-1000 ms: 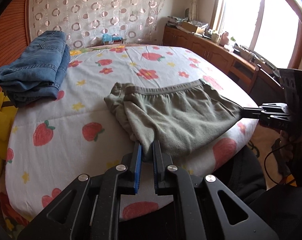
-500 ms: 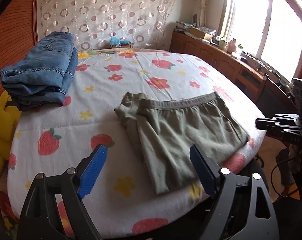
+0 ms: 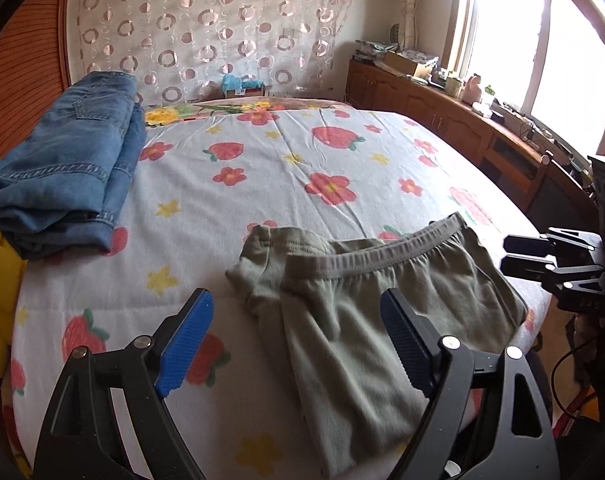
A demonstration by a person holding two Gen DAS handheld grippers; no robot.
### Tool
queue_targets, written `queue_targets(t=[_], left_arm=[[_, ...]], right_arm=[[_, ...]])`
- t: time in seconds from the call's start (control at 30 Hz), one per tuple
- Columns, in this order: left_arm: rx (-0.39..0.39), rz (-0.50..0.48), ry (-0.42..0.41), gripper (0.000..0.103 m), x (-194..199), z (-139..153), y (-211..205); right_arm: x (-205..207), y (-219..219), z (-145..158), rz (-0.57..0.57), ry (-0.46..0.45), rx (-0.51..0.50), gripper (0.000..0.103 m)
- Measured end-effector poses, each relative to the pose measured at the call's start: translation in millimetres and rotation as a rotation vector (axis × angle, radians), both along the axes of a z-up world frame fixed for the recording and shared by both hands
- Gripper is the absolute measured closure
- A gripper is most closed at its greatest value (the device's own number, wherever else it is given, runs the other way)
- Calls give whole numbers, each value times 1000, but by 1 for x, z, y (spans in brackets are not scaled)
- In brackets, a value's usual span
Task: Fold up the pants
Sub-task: 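Move both tools to the pants' waistband and close on it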
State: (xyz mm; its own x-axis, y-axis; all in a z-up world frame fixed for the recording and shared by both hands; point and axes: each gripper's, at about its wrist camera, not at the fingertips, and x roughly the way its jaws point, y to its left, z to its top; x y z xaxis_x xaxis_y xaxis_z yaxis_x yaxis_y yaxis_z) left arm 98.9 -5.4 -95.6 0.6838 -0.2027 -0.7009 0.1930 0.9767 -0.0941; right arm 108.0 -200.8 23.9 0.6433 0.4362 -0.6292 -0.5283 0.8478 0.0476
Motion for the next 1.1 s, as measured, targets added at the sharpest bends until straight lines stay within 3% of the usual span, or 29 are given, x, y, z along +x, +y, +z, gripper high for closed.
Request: queue_targets(t=[0.23,0.73,0.83,0.97,1.1], left_arm=[[12,-4,17,17,14,-7,-4],[-14,13,54,17,28,-16,4],[-25,11,72,21,30,-20,6],[-38,-4,90,36,32,-24,6],[-43,-5,85,38,31,-25,5]], right_arm=[[24,13,-11,-28,18,-10,60],[35,16,-16,-62,1,-30,56],[36,13,-15,-67,-1,-25,55],[37,11,-18,-68,9,-25,55],[38,9,-18,-65,9,-19,55]])
